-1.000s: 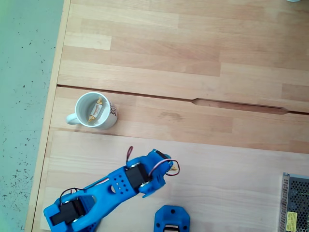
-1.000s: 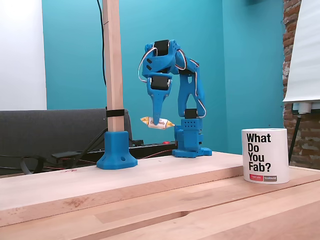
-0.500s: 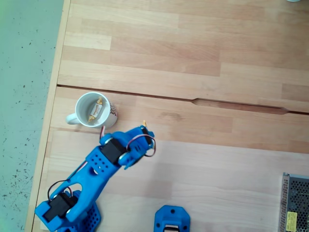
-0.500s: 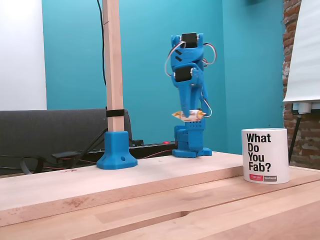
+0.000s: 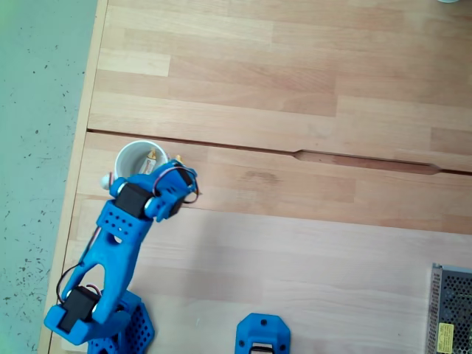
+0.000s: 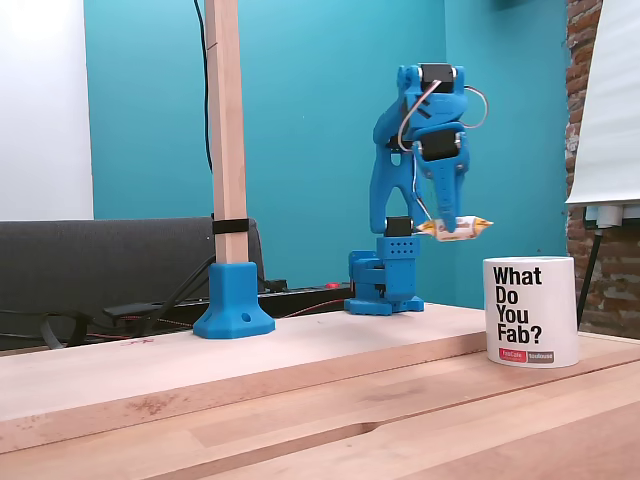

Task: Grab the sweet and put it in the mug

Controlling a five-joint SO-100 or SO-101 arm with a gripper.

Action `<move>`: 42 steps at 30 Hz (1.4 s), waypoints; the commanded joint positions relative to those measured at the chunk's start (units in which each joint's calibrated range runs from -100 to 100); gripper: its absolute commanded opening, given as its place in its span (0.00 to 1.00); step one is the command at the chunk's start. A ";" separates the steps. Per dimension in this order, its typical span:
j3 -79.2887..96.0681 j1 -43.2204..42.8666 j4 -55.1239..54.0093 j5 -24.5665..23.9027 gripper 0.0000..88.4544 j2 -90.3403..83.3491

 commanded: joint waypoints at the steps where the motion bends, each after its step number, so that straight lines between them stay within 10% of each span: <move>1: -0.19 -3.87 0.46 -0.15 0.00 -4.17; 28: 4.81 -13.90 -0.67 0.49 0.00 -4.25; 42: 4.45 -13.82 0.06 -0.10 0.47 -4.17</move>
